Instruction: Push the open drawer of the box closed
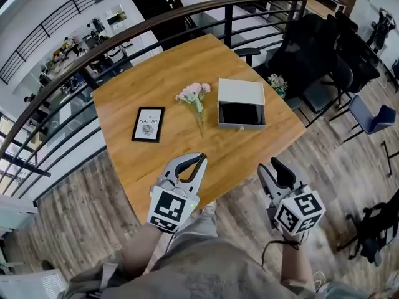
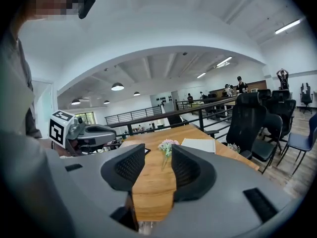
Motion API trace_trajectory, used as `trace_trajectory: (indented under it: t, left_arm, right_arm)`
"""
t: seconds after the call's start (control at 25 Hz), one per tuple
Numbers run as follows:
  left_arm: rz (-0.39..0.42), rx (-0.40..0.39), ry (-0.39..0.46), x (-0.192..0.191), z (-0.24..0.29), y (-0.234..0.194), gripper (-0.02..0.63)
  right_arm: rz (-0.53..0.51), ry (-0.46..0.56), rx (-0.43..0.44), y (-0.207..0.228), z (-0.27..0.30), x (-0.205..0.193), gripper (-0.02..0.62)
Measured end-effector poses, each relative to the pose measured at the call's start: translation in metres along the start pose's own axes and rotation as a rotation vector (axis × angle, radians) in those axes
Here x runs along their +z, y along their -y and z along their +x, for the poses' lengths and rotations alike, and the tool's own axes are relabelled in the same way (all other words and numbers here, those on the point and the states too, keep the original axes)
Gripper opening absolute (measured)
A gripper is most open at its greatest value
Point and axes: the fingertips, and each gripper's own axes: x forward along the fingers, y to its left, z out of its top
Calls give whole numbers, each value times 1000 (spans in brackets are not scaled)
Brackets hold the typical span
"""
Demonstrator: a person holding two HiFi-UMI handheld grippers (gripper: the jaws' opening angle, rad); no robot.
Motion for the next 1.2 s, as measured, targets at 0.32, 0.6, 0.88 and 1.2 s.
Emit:
trace_trajectory:
  t: [0.32,0.6,0.88,1.2]
  left_arm:
    - [-80,-58,-59,-49,66,-55,21]
    - [-115,-90,-116,-82,109,-73,21]
    - [-185,-42,-180,-101,139,-86,21]
    - [-243,47,-293,-135,169,-79,21]
  right_arm:
    - [66,-153,-36,45,105,-32,170]
    - [113,-276,-66,91,165,-73,169]
    - [164,-389,-63,127,209,-115,164]
    - [190,-516,2,159,248,-170,159]
